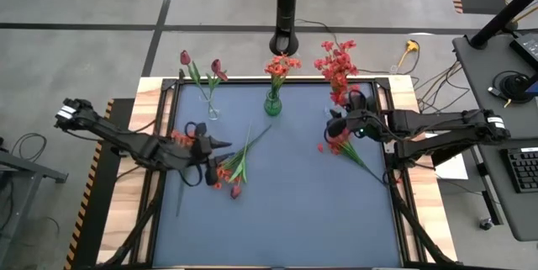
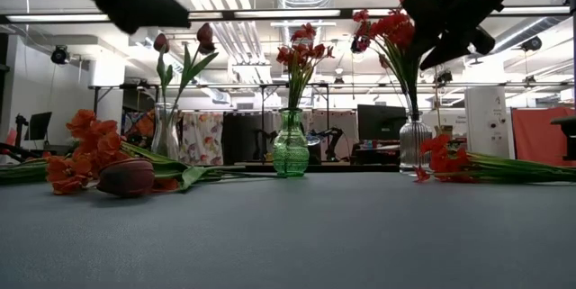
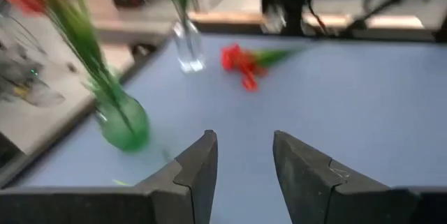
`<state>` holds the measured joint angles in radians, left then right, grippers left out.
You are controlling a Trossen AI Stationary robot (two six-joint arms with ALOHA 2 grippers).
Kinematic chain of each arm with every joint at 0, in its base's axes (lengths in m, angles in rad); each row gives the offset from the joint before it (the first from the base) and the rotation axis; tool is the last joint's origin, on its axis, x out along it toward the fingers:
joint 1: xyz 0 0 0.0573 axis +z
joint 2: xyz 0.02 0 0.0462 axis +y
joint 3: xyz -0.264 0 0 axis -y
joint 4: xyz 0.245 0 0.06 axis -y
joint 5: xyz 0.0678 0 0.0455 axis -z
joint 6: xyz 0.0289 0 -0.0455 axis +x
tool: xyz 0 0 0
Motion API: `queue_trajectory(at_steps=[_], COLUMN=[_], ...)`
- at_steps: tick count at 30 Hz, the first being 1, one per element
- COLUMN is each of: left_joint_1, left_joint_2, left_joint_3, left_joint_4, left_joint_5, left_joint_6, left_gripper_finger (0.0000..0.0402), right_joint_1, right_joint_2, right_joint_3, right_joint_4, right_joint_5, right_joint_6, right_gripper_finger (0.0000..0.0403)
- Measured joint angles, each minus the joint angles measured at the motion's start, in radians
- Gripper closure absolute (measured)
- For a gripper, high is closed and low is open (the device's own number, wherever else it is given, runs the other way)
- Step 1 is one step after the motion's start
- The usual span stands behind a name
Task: Sort flowers into vase by color
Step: Put the left red flowers into the right transparent vase, then put the right orange flowers into the green vase
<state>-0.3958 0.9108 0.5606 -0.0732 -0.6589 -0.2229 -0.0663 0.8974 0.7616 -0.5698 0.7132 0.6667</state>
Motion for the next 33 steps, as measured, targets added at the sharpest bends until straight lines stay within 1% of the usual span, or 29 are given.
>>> queue_trajectory(at_steps=[2, 5, 8, 11, 15, 17, 20, 22, 24, 27, 30, 33], left_joint_1=[0.0, 0.0, 0.0, -0.004, -0.025, -0.045, -0.079, -0.1, -0.117, -0.143, -0.165, -0.177], left_joint_2=[0.013, 0.039, 0.07, 0.113, 0.172, 0.201, 0.233, 0.25, 0.263, 0.275, 0.276, 0.265], left_joint_3=[0.0, 0.024, 0.068, 0.119, 0.183, 0.204, 0.229, 0.249, 0.272, 0.295, 0.304, 0.302], left_joint_4=[-0.042, -0.161, -0.296, -0.437, -0.585, -0.611, -0.637, -0.645, -0.663, -0.68, -0.681, -0.687], left_joint_5=[0.052, 0.125, 0.146, 0.148, 0.148, 0.148, 0.148, 0.147, 0.142, 0.104, 0.073, 0.065], left_joint_6=[-0.061, -0.172, -0.282, -0.387, -0.505, -0.527, -0.529, -0.522, -0.517, -0.503, -0.486, -0.485], left_gripper_finger=[0.0278, 0.0278, 0.0278, 0.0278, 0.0278, 0.0278, 0.0278, 0.0278, 0.0278, 0.0278, 0.0278, 0.0278], right_joint_1=[0.007, 0.016, 0.021, 0.023, 0.034, 0.038, 0.047, 0.056, 0.066, 0.067, 0.063, 0.057], right_joint_2=[0.0, 0.0, 0.0, 0.002, 0.038, 0.071, 0.144, 0.214, 0.287, 0.399, 0.511, 0.617], right_joint_3=[0.0, 0.0, 0.0, 0.0, 0.0, 0.0, 0.0, 0.0, 0.0, 0.008, 0.068, 0.153], right_joint_4=[-0.018, -0.035, -0.032, -0.031, -0.009, 0.024, 0.128, 0.225, 0.334, 0.475, 0.5, 0.502], right_joint_5=[-0.011, -0.021, -0.055, -0.149, -0.335, -0.422, -0.523, -0.596, -0.641, -0.663, -0.655, -0.625], right_joint_6=[0.021, 0.041, 0.05, 0.077, 0.045, -0.011, -0.134, -0.247, -0.361, -0.499, -0.582, -0.64], right_gripper_finger=[0.0181, 0.0181, 0.0181, 0.0181, 0.0181, 0.0181, 0.0181, 0.0181, 0.0181, 0.0182, 0.0182, 0.0182])
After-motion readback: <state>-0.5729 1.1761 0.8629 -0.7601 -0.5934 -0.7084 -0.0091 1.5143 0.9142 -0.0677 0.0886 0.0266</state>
